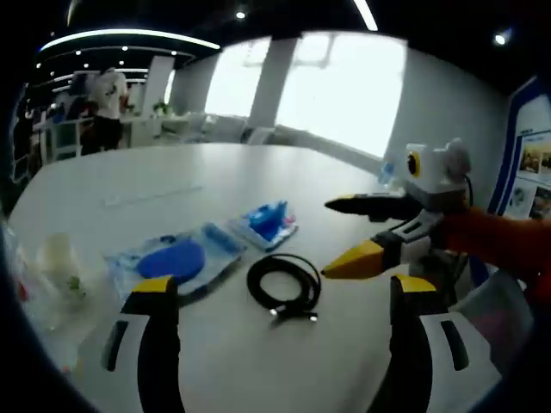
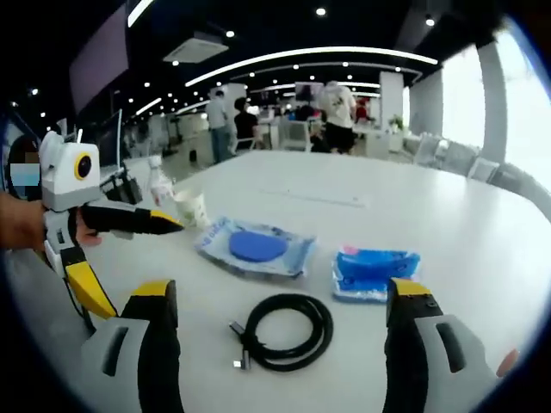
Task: Arrange the tabletop items into an orderly group along one side of the table until the central work area is clear of visible clutter.
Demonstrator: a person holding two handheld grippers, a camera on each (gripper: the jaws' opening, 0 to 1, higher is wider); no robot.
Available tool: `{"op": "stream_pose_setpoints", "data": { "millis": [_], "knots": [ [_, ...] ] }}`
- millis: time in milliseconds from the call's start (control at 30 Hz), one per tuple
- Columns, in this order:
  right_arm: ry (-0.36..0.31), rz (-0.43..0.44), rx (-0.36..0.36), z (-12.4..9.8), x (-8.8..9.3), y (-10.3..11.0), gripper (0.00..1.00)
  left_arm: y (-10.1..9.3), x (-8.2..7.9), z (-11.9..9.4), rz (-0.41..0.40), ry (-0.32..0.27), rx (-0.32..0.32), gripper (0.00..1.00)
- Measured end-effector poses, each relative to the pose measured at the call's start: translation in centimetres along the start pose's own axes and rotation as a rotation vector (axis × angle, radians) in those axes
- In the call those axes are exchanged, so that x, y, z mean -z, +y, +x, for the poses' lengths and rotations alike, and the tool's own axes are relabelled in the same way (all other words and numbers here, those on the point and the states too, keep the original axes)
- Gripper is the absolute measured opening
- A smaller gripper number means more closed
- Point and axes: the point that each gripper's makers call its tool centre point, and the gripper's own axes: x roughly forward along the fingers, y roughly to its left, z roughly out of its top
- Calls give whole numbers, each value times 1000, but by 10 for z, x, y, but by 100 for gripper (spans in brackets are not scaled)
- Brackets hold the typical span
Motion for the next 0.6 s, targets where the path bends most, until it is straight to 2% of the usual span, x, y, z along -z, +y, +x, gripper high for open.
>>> {"op": "stream_pose_setpoints", "data": {
  "millis": [233, 367, 600],
  "knots": [
    [-29, -22, 11, -16, -8, 9, 100, 4, -12, -37, 18, -69, -35, 99],
    [-51, -21, 31, -28, -12, 10, 100, 11, -15, -65, 27, -108, -84, 99],
    [-57, -23, 63, -52, -7, 16, 100, 15, -19, -115, 58, -175, -172, 99]
  ]
}}
